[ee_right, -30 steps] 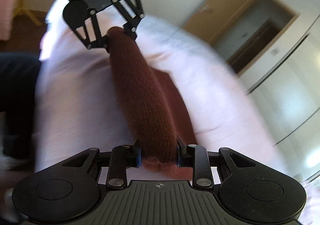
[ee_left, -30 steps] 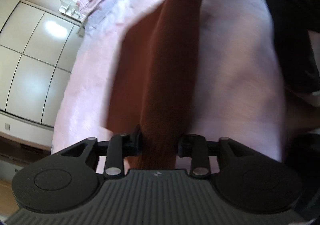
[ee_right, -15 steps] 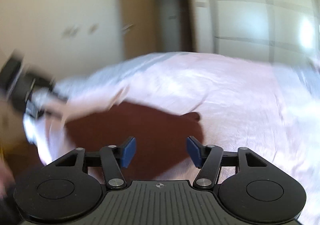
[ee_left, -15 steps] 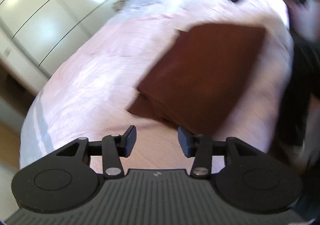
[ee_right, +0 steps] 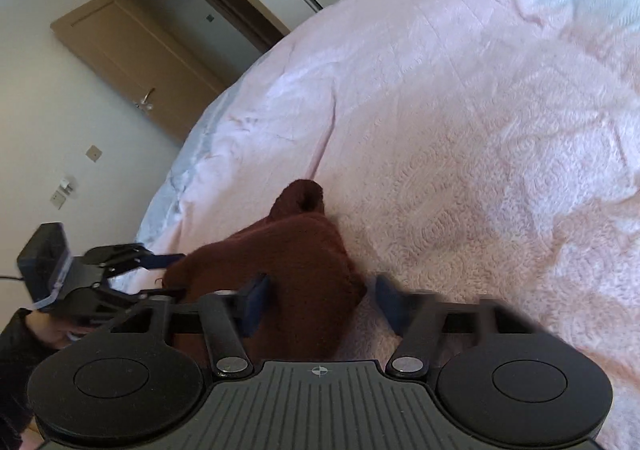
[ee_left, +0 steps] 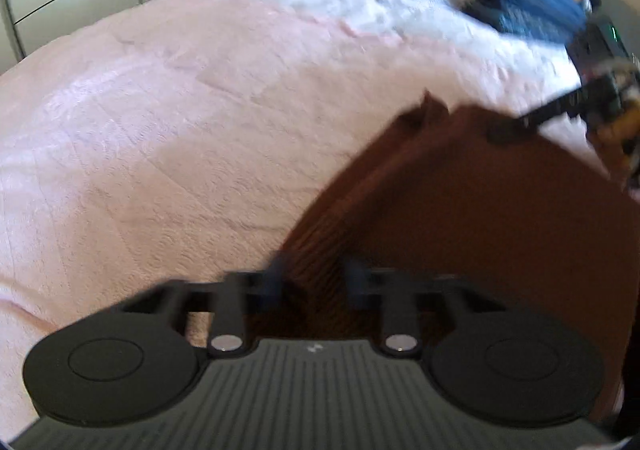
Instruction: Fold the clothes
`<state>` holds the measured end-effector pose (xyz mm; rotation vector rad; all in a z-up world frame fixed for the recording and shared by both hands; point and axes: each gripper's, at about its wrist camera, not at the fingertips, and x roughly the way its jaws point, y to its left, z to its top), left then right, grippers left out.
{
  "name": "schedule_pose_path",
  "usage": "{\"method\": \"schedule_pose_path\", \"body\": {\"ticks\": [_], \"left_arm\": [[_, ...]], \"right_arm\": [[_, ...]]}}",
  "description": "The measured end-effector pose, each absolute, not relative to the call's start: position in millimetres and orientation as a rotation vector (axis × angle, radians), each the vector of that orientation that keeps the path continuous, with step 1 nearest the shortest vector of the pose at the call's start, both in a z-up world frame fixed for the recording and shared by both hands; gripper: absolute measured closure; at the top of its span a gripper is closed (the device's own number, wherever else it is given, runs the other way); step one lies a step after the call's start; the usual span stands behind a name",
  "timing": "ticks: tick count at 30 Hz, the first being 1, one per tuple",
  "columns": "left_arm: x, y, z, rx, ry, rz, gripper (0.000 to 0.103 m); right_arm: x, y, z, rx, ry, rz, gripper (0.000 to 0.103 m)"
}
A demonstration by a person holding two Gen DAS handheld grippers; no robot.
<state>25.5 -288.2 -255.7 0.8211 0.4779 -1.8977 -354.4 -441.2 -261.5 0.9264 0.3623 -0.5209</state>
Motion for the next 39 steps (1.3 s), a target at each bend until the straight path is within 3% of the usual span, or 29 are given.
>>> {"method": "schedule_pose_path", "body": {"ticks": [2,7,11,16,18,19,20,26,27,29,36,39], "left_arm": [[26,-265,-247,0.788,0.415,-1.920,0.096],[33,-209,-220,0.674,0.303,-1.888,0.096],[49,-222,-216,0.623,0.332,-1.803,0.095],[43,-271,-257,0.764,0.409,-1.741,0.088],[41,-279,-270,0.800,0.423,-1.725,0.083],[42,-277,-271,0.797,0.418,-1.721,0.082],[43,-275,-270,0.791,0.413,-1.715,0.081],[44,-249,-235,0.722,0.316,-1.659,0.082],[42,-248,-230,0.700,0.314,-1.674,0.082],[33,-252,-228,0.697,0.326,-1.720,0.081],[19,-282,-285,0.875,0.403,-1.728,0.081],[26,-283,-284,0.852,0.454,-1.707,0.081]], "right_arm": [[-354,-435,-251,0.866,0.370,-0.532,0.090],[-341,-415,-201,0.597,0.351,-0.460,0.092],[-326,-410,-167,0.429,0.321,-0.395,0.092],[-295,-456,-217,0.481,0.467,-0.477,0.091],[-296,-465,-234,0.521,0.502,-0.513,0.072],[-300,-463,-236,0.529,0.494,-0.533,0.047],[-307,-461,-235,0.528,0.471,-0.552,0.039],[-339,-456,-206,0.513,0.326,-0.547,0.040],[-336,-456,-204,0.508,0.324,-0.532,0.044],[-324,-457,-205,0.509,0.358,-0.494,0.077],[-266,-492,-259,0.563,0.533,-0.422,0.081],[-264,-498,-256,0.553,0.561,-0.399,0.081]]}}
